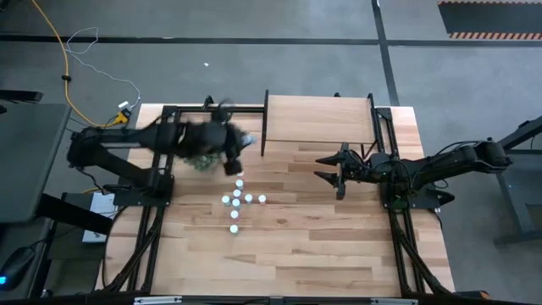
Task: Pick and place medicine bottles onto shelf by color
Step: Put the transparent blue medicine bottle on the shelf
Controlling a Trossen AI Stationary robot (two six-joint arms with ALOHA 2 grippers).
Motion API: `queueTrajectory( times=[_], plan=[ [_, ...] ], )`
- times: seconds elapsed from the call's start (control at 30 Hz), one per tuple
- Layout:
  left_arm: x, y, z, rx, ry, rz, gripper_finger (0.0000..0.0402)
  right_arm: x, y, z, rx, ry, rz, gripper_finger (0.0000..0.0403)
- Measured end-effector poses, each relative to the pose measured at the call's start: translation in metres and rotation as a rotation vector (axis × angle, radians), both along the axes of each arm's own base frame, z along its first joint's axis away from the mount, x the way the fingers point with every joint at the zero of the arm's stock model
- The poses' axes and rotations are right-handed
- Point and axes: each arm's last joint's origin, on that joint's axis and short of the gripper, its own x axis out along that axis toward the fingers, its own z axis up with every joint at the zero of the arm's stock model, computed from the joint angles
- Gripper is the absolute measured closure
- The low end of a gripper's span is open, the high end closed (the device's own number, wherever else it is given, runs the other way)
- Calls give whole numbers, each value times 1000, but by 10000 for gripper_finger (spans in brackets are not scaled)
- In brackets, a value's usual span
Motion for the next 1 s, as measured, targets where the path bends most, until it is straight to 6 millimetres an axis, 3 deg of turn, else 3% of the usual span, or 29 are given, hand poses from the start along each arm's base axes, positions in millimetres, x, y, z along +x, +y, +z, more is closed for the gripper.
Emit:
queueTrajectory(
  times=[0.2, 0.37, 0.67, 1.0],
  plan=[
    [39, 62, 28, -106, 70, 7, 289, 0, 0, 0, -7, -2, 1, 214],
    [67, 113, 31, -197, 111, 34, 289, 0, 0, 0, -7, -3, 1, 214],
    [96, 184, -6, -327, 162, 83, 289, 0, 0, 0, -7, -3, 0, 214],
    [95, 230, -55, -398, 251, 183, 289, 0, 0, 0, -15, -1, 1, 214]
  ],
)
